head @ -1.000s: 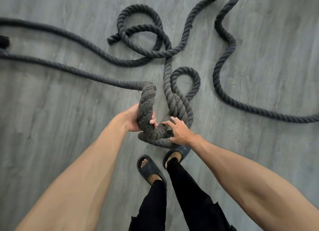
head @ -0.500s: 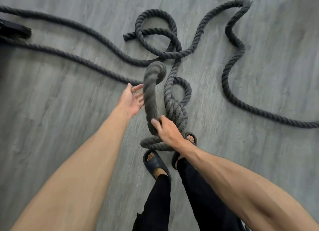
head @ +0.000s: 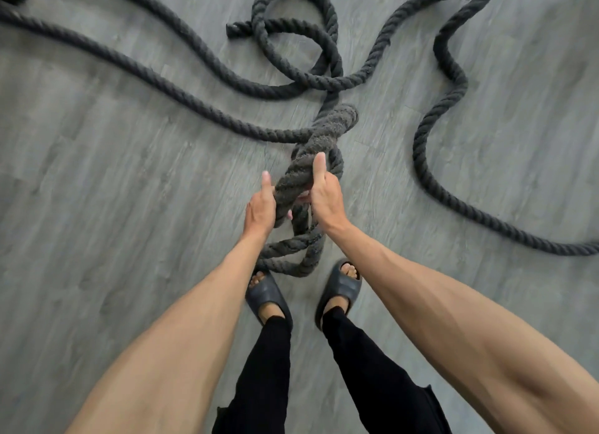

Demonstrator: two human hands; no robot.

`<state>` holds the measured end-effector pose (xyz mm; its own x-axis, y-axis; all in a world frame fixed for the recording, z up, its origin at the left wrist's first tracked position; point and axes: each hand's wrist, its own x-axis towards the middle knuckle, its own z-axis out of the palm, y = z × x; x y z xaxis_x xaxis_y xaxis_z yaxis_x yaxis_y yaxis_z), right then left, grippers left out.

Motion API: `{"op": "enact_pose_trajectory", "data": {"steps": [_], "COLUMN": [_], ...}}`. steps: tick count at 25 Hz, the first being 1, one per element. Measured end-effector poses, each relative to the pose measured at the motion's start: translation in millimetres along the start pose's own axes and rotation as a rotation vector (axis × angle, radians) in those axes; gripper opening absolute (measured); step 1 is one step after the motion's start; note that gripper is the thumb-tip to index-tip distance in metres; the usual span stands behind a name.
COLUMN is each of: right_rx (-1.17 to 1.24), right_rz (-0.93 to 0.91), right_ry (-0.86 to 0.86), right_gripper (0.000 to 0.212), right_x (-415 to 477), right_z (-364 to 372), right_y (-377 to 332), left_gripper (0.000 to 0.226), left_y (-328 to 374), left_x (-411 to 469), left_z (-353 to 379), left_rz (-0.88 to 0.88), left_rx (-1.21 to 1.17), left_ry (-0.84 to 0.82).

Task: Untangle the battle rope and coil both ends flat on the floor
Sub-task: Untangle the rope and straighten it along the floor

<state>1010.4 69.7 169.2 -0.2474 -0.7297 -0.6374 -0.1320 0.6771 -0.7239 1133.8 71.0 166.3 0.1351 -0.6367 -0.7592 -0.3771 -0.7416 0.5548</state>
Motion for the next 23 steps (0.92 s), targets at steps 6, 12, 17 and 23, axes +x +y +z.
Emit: {"op": "enact_pose_trajectory", "data": {"steps": [6, 12, 17, 23], "right_rx": [-0.341, -0.541, -0.526, -0.516], "right_rz": [0.242, 0.279, 0.235, 0.213], "right_ry": [0.052, 0.071, 0.101, 0.134], "right_gripper": [0.081, 0.098, 0.084, 0.082], "right_x": [61.9, 118.5, 96.9, 8.0], "right_z": [-13.8, 16.4, -16.6, -86.8], "right_y": [134.2, 224.6, 220.2, 169.4], "left_gripper": [0.075, 0.09, 0.087, 0.065], "left_y": [-22.8, -81.4, -118.6, -123.8], "left_x": [73.2, 158.3, 119.3, 34.4], "left_z": [32.8, 23.3, 9.1, 5.4], "left_rz": [-0.337, -0.627, -0.706, -0.618], "left_rx": [-0.702, -0.922, -1.06, -1.09], "left_ry": [0.283, 0.196, 0.257, 0.294]}}
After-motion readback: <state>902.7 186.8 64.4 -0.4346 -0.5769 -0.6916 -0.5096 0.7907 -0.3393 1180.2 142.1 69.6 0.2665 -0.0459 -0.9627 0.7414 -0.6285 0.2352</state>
